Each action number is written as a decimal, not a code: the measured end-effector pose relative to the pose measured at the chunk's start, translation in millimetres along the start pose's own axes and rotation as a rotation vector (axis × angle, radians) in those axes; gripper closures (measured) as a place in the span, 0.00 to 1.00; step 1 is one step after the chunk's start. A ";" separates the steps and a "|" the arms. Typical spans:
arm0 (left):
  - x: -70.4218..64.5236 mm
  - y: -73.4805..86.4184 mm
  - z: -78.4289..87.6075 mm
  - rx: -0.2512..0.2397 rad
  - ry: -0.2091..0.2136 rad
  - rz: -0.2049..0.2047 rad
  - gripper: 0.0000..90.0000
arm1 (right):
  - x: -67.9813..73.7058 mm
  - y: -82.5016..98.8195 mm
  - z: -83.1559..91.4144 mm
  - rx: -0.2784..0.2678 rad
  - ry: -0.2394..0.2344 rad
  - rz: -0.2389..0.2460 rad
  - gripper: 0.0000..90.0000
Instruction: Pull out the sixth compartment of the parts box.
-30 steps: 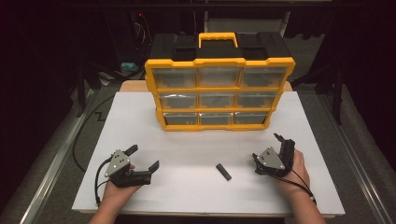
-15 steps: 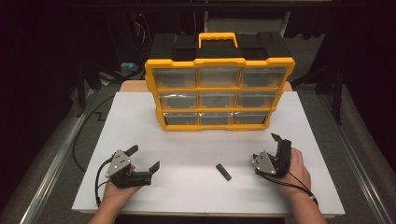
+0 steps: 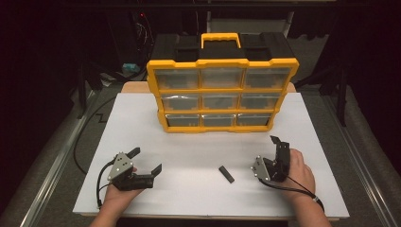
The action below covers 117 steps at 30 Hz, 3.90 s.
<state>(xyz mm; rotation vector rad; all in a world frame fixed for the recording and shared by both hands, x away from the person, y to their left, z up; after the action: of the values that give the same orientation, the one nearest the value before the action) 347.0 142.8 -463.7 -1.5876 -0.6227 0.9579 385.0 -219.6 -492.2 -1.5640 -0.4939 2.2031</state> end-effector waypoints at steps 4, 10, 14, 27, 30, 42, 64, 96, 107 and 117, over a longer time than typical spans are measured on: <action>-0.2 0.1 0.2 0.003 0.003 -0.005 0.00 | 1.6 -2.4 1.2 0.009 0.008 0.053 0.01; -2.1 2.0 -0.6 0.014 0.009 -0.014 0.00 | 3.6 -5.5 1.5 0.018 0.018 0.113 0.01; -3.8 1.3 -0.4 0.013 0.015 -0.018 0.00 | 5.2 -6.1 1.8 0.035 0.011 0.145 0.02; -4.7 3.4 -1.8 0.016 0.027 -0.031 0.00 | 8.1 -12.1 2.2 0.045 0.053 0.226 0.13; -2.3 1.7 -2.6 0.010 0.012 -0.031 0.00 | 9.4 -13.1 1.1 0.044 0.066 0.228 0.18; -1.4 3.0 -3.2 0.022 0.034 0.004 0.00 | 7.8 -21.9 -2.2 0.042 0.098 0.205 0.34; -4.3 3.7 -3.4 0.024 0.060 -0.023 0.00 | -26.7 -63.3 -5.1 -0.008 0.174 0.161 0.42; -8.3 1.6 -2.1 0.014 0.084 -0.011 0.00 | -82.3 -97.7 -10.4 -0.046 0.259 0.156 0.55; -9.6 2.9 -2.9 0.018 0.088 -0.012 0.00 | -94.0 -104.0 -16.3 -0.030 0.276 0.164 0.70; -9.1 3.3 -3.0 0.022 0.091 -0.013 0.00 | -104.3 -107.7 -27.9 -0.018 0.289 0.227 0.76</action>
<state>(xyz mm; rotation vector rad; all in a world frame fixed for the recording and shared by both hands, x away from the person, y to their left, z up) 344.4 133.0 -464.5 -1.5967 -0.5567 0.8749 454.7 -178.0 -363.1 -1.9929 -0.2604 2.0801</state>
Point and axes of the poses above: each handheld gripper's, and its own axes: z roughly backward along the jaws, y roughly out of its underside, x roughly to its left, the point moved 7 cm from there along -z, roughly forward along the jaws, and after that the axes turned 14 degrees about -z, right-handed, at the moved point
